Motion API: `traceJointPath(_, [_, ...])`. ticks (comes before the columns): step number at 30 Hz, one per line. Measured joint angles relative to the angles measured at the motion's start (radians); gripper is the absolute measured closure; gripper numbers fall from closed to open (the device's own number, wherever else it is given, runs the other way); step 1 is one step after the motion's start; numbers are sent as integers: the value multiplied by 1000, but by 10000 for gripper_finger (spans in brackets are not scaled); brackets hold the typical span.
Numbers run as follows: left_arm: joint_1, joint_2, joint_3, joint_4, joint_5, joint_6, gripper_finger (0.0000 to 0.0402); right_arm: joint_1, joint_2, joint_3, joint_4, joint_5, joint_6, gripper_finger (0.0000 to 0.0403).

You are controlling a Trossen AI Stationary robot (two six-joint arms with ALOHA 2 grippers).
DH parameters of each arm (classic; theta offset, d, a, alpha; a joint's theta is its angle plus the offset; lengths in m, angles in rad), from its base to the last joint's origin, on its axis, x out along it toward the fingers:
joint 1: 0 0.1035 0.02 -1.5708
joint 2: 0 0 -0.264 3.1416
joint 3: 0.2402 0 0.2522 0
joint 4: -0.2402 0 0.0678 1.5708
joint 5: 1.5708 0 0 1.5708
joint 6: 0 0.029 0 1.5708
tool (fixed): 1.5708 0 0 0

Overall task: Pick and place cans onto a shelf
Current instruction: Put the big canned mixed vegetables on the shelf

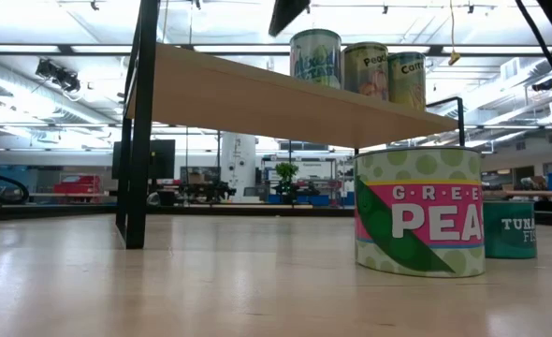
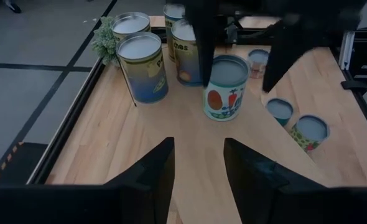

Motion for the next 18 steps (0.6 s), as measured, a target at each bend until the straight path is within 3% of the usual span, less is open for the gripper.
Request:
traceJointPath(8, [0, 0, 0, 0, 0, -4, 257, 1, 3, -94, 2, 55, 15, 37])
traceJointPath(18, [0, 0, 0, -1, 0, 0, 257, -5, 2, -100, -77, 130, 101, 37])
